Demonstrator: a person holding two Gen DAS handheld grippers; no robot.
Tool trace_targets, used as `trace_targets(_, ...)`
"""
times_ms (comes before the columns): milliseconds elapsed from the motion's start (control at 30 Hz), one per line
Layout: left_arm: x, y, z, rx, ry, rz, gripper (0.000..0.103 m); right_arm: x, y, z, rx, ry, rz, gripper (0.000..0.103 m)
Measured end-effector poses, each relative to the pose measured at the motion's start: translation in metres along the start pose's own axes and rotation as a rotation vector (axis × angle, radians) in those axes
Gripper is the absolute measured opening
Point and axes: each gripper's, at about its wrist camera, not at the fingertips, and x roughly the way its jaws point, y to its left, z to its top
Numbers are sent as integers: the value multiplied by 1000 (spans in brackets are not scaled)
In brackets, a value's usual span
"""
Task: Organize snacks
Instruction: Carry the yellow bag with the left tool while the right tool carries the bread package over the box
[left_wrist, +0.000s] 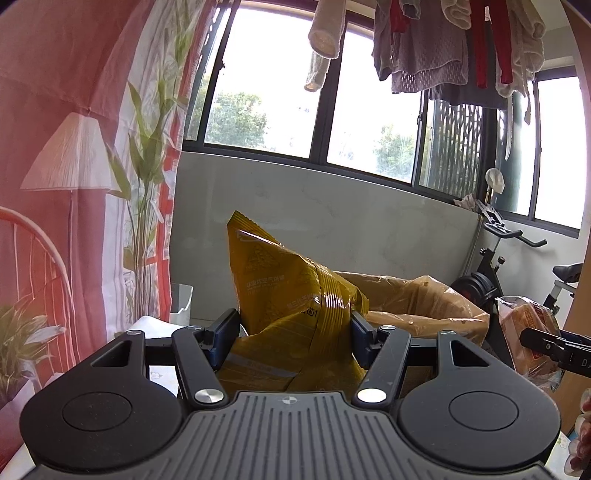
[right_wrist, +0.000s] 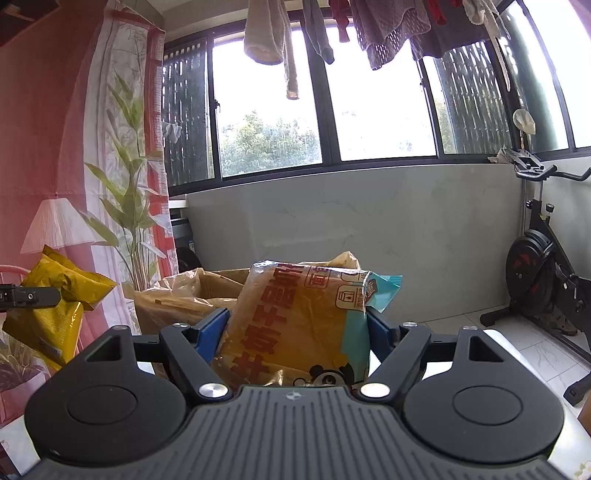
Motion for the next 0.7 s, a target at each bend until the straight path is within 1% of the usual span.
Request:
trace_targets(133, 13, -6, 9, -8, 9, -18, 65, 11, -3, 11, 0, -2, 8, 78)
trace_targets(233, 15, -12, 17, 5, -27, -34, 65, 16, -4, 18, -8, -20, 15, 78)
trace_targets(300, 20, -14, 23, 12, -32, -40, 65, 18, -3, 21, -14, -31, 22, 78)
trace_targets(467, 34, -17, 29, 20, -18, -43, 65, 26, -7, 24, -10, -24, 24, 78)
trace_targets(633, 56, -20, 43, 22, 15, -47, 65, 37, -18, 28, 35, 1, 10, 78)
trace_targets(700, 66, -25, 50, 51, 18, -38, 65, 42, -19, 30, 50, 4, 11, 78)
